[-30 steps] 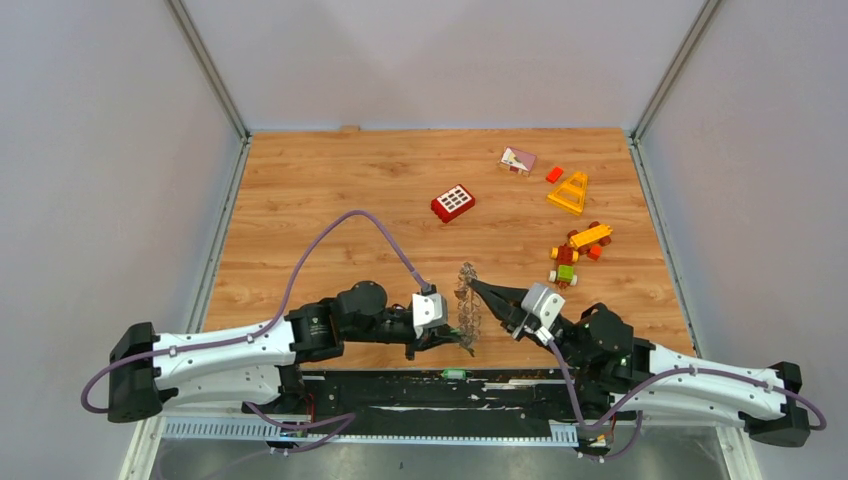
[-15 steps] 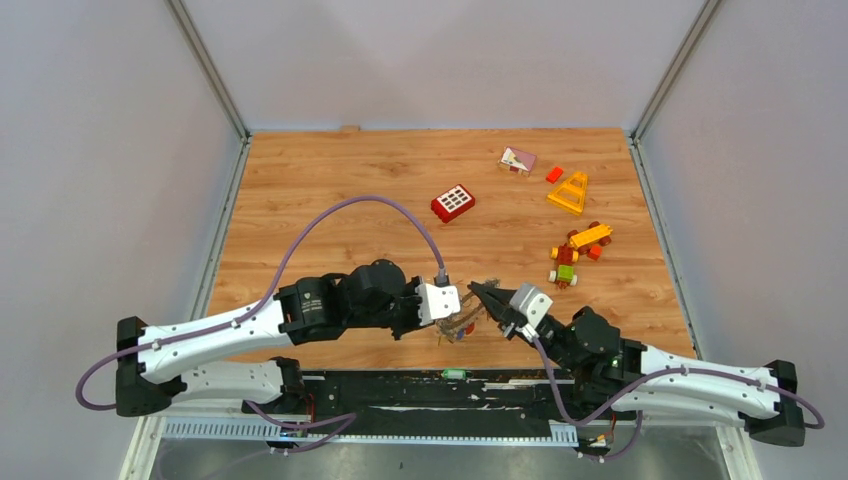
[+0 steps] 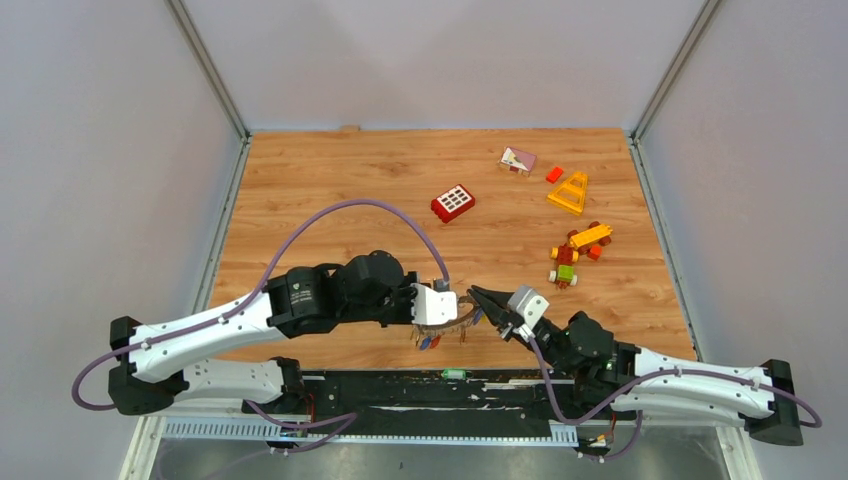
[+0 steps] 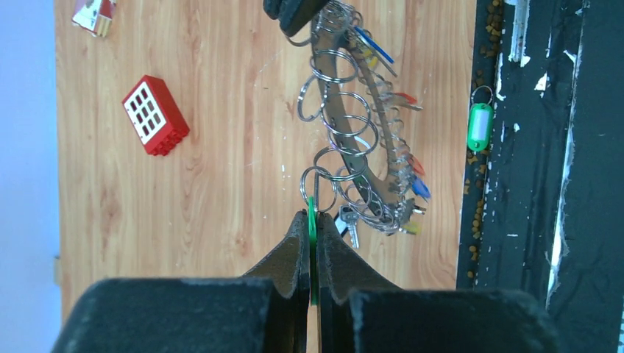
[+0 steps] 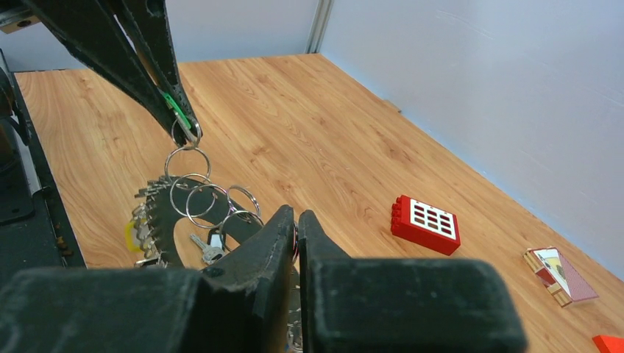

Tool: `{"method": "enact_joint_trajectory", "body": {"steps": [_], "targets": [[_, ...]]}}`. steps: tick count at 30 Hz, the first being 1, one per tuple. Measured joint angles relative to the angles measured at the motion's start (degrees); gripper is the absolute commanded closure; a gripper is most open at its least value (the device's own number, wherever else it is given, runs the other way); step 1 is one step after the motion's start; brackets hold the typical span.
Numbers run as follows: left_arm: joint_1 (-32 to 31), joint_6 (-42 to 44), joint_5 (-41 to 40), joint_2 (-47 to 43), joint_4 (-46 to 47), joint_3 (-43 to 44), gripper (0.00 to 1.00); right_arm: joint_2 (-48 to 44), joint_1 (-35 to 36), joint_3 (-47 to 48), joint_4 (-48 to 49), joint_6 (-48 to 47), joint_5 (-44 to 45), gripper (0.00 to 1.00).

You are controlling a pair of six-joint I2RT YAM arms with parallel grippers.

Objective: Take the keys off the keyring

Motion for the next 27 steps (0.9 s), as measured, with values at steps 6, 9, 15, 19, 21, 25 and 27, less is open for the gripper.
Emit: {"method": "enact_joint_trajectory", "body": {"steps": [6, 9, 15, 19, 21, 25, 27], "targets": [[0.00, 2.54, 0.11, 2.47, -1.57, 3.37, 1.00, -2.40, 0.00, -0.22, 1.01, 0.26, 0.26, 0.81], [0.00, 3.19, 0.50, 3.74, -2.51, 3.69, 1.00, -4.33, 0.00, -0.22, 1.62, 0.28, 0.39, 0.77], [0.00, 3.30, 0.39, 4.98, -4.04, 4.44, 1.00, -7.61, 0.00, -0.57, 1.49, 0.31, 0.20, 0.71], [-0.02, 2.03, -1.38, 5.79, -4.00, 6.14, 1.00, -9.64, 0.00, -0.98, 0.39, 0.37, -1.42, 0.75], [0.00, 1.09, -2.71, 6.45, -3.96, 6.99, 1.00, -10.43, -0.07, -0.98, -0.42, 0.50, -3.58, 0.78], [0.00, -1.29, -5.09, 8.24, -3.96, 8.48, 1.00, -10.82, -0.11, -0.98, -2.60, 0.85, -9.84, 0.79], [0.00, -2.27, -6.08, 8.96, -4.00, 8.96, 1.00, -10.45, -0.11, -0.96, -3.85, 1.03, -12.68, 0.78]]}}
